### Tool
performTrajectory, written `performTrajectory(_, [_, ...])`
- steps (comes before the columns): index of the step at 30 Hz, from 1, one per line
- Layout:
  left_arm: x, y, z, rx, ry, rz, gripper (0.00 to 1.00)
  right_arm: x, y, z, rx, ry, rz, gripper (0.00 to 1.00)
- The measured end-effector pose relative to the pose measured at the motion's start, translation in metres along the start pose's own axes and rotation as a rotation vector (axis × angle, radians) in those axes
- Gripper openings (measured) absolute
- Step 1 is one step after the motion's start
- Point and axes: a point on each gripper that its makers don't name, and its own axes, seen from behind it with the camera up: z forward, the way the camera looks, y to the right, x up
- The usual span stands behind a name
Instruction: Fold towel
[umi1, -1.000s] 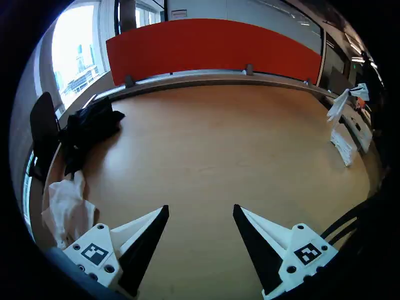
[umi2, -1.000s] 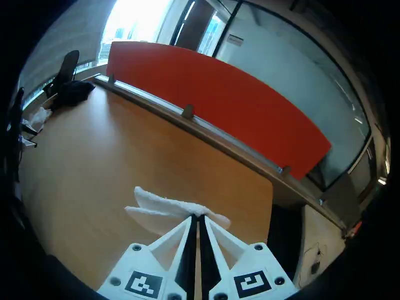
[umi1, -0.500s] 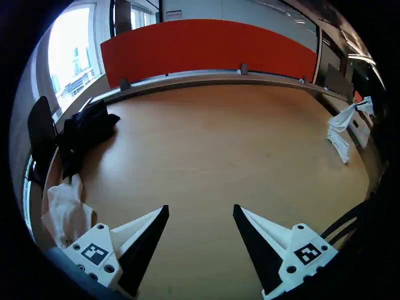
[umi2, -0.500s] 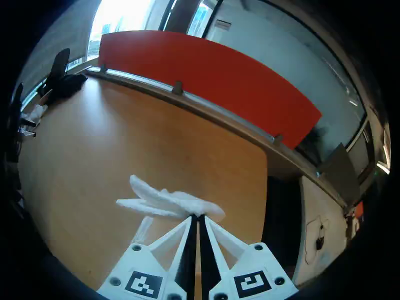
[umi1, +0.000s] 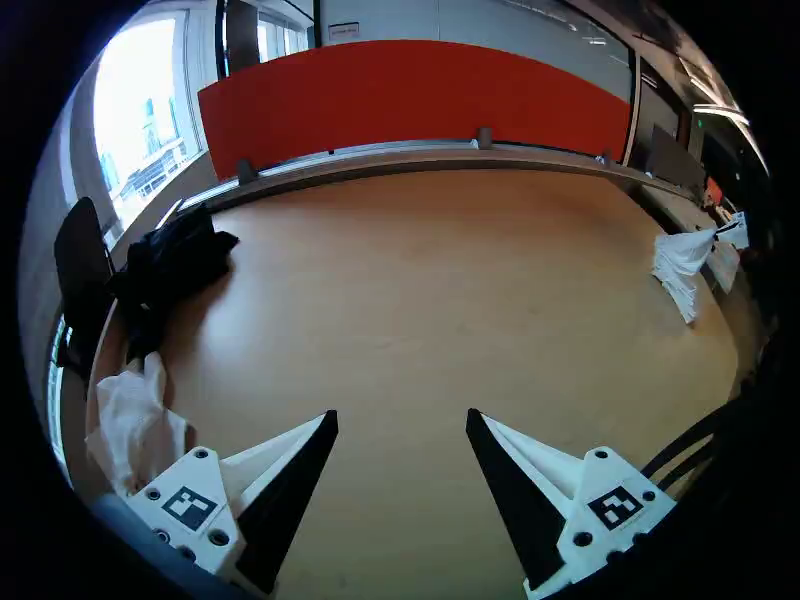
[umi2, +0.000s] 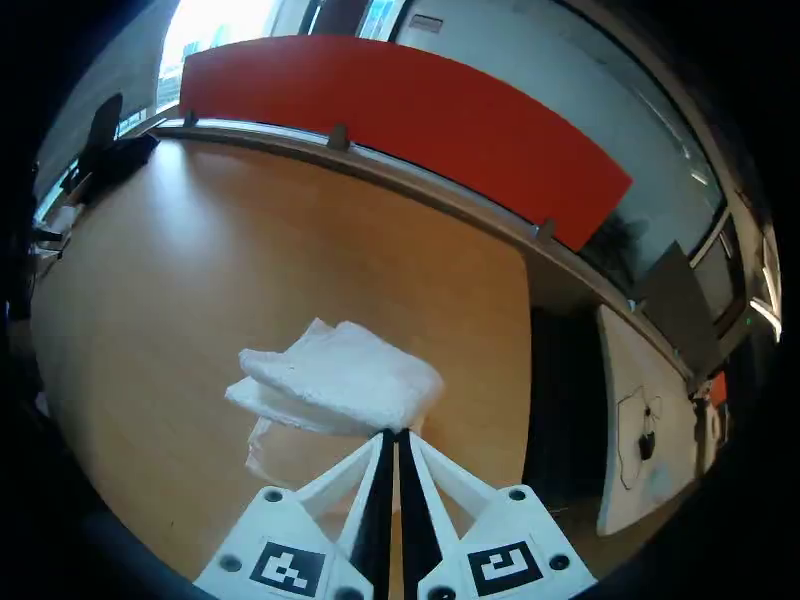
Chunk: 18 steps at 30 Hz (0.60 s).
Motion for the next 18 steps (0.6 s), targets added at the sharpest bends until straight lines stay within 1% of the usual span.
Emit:
performTrajectory(8, [-0.003,-0.004,-0.003,0.005,-0.001,-0.003,0.95,-0.019,0.004,0.006,-0.01,-0.046,0.023,0.04])
performTrajectory(18, [-0.006,-0.007,-0.004,0.011,-0.006,-0.005,0.95,-0.051,0.006,0.018,-0.027,-0.134,0.059,0.04])
